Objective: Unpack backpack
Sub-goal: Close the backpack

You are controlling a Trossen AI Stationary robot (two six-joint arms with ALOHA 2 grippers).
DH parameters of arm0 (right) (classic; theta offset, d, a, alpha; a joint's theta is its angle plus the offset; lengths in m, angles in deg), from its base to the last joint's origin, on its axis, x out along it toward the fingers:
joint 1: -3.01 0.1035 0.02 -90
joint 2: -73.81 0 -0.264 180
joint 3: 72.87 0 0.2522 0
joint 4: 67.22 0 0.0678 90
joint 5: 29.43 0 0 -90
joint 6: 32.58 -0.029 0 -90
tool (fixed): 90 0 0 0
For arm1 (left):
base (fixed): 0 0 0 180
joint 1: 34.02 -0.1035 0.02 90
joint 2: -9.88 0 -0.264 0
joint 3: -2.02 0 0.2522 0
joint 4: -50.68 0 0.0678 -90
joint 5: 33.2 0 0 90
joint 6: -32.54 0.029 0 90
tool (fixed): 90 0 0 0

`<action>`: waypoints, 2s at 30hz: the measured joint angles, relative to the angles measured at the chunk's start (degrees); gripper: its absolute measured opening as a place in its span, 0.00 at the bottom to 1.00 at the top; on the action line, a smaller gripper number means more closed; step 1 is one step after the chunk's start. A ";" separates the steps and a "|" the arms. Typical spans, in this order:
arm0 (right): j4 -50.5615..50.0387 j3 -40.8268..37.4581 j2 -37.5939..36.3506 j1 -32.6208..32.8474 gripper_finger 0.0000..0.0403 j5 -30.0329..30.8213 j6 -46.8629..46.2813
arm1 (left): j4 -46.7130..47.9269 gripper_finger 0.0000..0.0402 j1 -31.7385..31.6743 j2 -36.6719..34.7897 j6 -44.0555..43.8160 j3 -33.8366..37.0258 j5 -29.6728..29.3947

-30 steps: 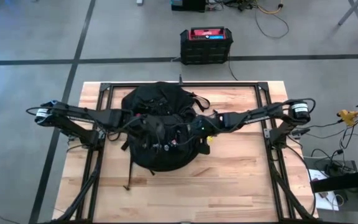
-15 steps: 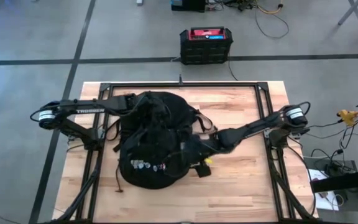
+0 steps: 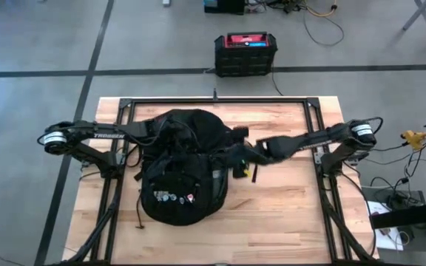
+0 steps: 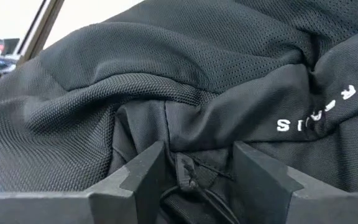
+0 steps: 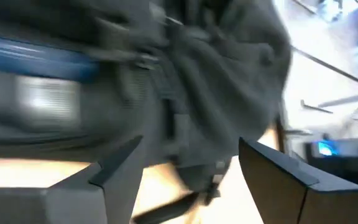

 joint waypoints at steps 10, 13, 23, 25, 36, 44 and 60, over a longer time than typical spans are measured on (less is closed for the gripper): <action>14.47 -1.33 9.23 3.26 0.48 -15.95 -2.13 | -1.83 0.39 -5.16 0.14 1.18 0.12 -5.35; 15.90 -1.29 11.03 4.97 0.46 -9.65 -1.36 | -2.55 0.39 -6.53 0.14 1.28 0.12 -5.33; 11.16 -1.33 8.08 4.27 0.43 -5.93 -3.44 | -2.97 0.39 -6.73 0.14 2.13 0.32 -3.44; 10.64 -1.42 6.64 3.54 0.43 -5.86 -4.96 | -2.97 0.39 -6.75 0.14 2.03 0.32 -3.18; 16.96 -3.31 5.90 -2.03 0.43 -16.27 -12.27 | -3.07 0.39 -6.71 0.12 1.60 0.37 -1.30; 21.27 -4.40 7.26 -4.06 0.42 -16.51 -12.23 | -3.37 0.39 -6.67 0.12 2.01 0.47 -1.14; 21.95 -3.62 10.72 -5.15 0.03 -16.21 -9.83 | 0.17 0.39 -5.61 -0.15 2.73 -5.05 0.58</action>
